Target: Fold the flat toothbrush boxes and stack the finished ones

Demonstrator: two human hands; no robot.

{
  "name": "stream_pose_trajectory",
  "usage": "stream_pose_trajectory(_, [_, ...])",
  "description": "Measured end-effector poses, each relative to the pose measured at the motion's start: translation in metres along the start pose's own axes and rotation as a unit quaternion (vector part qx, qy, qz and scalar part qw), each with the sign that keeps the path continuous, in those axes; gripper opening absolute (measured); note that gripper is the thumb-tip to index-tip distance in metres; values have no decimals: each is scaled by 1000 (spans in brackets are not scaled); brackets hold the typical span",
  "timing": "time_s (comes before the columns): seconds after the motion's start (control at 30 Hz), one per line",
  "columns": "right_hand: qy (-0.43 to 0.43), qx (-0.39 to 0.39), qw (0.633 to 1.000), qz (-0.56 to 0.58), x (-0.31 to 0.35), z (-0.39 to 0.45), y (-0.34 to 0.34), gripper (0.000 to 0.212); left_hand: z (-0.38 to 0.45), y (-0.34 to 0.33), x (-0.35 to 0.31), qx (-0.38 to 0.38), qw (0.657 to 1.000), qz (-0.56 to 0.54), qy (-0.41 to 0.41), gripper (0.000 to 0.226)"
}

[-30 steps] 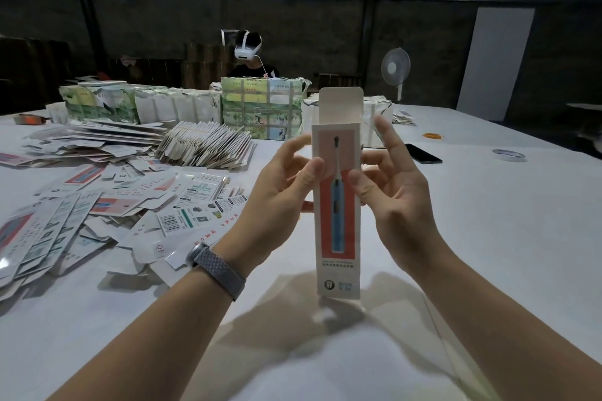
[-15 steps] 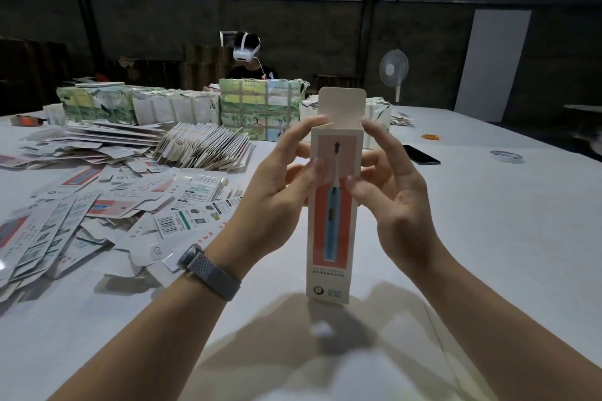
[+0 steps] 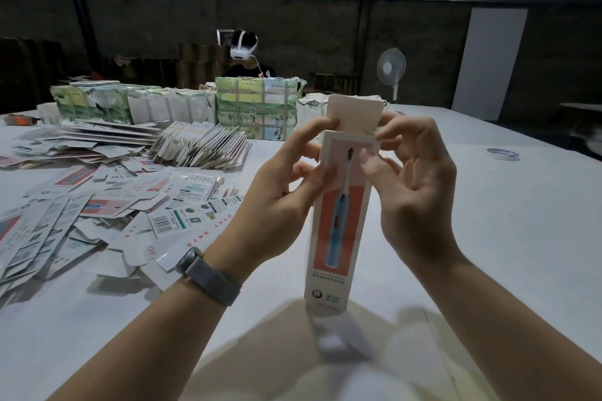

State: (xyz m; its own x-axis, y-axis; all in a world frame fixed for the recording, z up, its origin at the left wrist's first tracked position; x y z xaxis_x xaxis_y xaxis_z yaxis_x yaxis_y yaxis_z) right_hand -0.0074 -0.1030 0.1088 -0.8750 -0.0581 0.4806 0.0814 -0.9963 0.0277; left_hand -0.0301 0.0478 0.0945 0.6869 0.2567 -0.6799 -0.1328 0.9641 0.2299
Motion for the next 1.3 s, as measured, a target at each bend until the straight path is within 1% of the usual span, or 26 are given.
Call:
stream_pose_trajectory(0.13, [37,-7,999,-17,7,0,-1,34,0,0,0,-8,1000,-14,-1,36])
stream_pose_trajectory(0.23, [34,-5,999,-25,4,-1,-2,38,-1,0,2,-5,1000,-25,5,36])
stream_pose_trajectory(0.37, [29,-5,999,-36,3,0,-1,42,0,-1,4,-1,1000,-3,2,41])
stream_pose_trajectory(0.43, [26,-9,999,-39,2,0,0,40,0,-1,5,-4,1000,-2,-1,37])
stream_pose_trajectory(0.5, [20,-11,999,-32,2,0,0,33,0,-2,5,-11,1000,0,-5,35])
stream_pose_trajectory(0.63, [-6,-20,1000,-11,-1,0,-1,5,-1,-2,3,-10,1000,19,-8,34])
stream_pose_trajectory(0.67, [-14,-23,1000,-8,-1,0,-1,2,-1,-3,2,-8,999,30,-9,34])
stream_pose_trajectory(0.7, [-19,-28,999,-8,-1,1,-1,6,-2,-3,1,-6,999,38,-12,35])
stream_pose_trajectory(0.77, [-18,-36,999,-19,-1,1,-1,7,-3,-5,-2,-7,999,48,-21,35])
stream_pose_trajectory(0.87, [-18,-27,999,-36,-2,1,-4,12,-3,-7,-5,-10,997,64,-31,37])
stream_pose_trajectory(1.03, [-14,-23,998,-51,-3,2,-2,7,-4,-8,-4,-13,994,96,-41,39])
stream_pose_trajectory(1.13, [-21,-22,999,-35,-3,2,-2,10,-4,-9,-4,-9,994,100,-47,40])
stream_pose_trajectory(1.2, [-19,-7,1000,-13,-3,1,-4,13,-5,-10,-4,-7,993,102,-52,41])
stream_pose_trajectory(1.3, [-11,11,999,28,-3,0,-7,17,-6,-11,-3,-24,991,114,-59,41])
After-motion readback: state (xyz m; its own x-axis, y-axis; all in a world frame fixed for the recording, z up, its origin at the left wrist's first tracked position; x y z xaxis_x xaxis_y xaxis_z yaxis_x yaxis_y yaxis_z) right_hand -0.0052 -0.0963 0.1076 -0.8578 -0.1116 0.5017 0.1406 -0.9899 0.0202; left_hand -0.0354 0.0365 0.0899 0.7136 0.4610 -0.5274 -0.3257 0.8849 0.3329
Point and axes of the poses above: each hand's wrist, its own z-axis towards the middle knuckle, its own y-axis out of the back of the hand, x = y × z, the point moved 4 cm from there along z, towards the middle knuckle, and after that the axes turned 1 degree about z, right-handed, at the moved point
